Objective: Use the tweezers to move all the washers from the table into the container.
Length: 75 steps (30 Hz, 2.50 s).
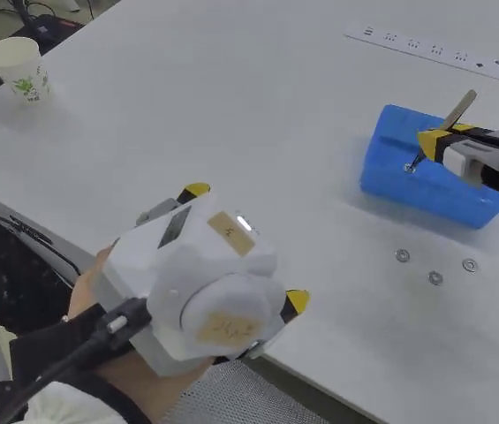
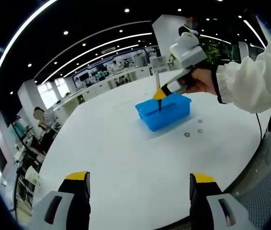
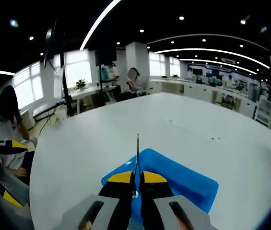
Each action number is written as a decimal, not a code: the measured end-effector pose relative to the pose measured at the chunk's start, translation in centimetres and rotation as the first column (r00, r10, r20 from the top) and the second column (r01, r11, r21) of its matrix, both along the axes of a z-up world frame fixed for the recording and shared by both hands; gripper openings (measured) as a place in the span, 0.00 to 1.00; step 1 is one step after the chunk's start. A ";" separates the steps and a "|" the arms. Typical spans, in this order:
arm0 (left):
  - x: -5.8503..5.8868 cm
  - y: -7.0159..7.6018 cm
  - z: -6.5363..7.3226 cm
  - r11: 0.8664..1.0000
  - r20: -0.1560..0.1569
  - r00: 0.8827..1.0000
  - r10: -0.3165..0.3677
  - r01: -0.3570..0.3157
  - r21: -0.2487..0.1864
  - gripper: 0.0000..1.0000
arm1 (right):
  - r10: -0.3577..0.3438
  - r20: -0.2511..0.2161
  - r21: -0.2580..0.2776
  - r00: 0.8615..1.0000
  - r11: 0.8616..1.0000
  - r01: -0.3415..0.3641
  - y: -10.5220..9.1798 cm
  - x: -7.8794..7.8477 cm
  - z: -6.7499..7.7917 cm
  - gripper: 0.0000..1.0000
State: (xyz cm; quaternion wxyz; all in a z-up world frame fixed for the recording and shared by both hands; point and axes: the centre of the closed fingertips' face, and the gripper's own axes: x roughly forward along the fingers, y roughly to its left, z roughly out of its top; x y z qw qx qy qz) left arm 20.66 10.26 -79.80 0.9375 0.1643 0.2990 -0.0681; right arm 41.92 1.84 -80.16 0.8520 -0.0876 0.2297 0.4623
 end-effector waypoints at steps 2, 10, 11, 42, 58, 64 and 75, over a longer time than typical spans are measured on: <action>0.0 0.0 -0.1 1.000 -0.006 1.000 0.000 0.000 0.001 0.87 | -0.001 -0.006 -0.005 1.000 1.000 0.001 0.0 0.0 -0.4 0.01; -0.1 0.1 -0.3 1.000 -0.018 1.000 0.000 0.000 0.007 0.86 | -0.022 -0.018 -0.016 1.000 1.000 0.022 -0.3 0.3 -1.4 0.01; -0.1 0.1 -0.3 1.000 -0.019 1.000 -0.001 0.001 0.008 0.86 | -0.024 -0.019 -0.014 1.000 1.000 0.024 -0.3 0.4 -1.4 0.01; -0.2 0.4 -0.4 1.000 -0.024 1.000 0.012 -0.012 0.015 0.84 | -0.064 -0.013 0.031 0.998 0.997 0.065 -0.4 -0.4 -0.3 0.03; 0.0 0.4 0.4 1.000 0.022 1.000 0.016 -0.016 0.006 0.87 | -0.004 0.077 0.131 0.997 0.991 -0.006 -1.2 -5.2 6.3 0.03; 0.0 0.6 0.3 1.000 0.019 1.000 0.021 -0.021 0.011 0.87 | 0.034 0.084 0.089 0.996 0.995 -0.042 -1.8 -6.8 4.4 0.03; 0.1 0.9 0.6 0.999 0.035 0.999 0.034 -0.035 0.008 0.88 | 0.017 -0.004 0.071 1.000 0.997 -0.017 -3.2 -8.9 1.1 0.03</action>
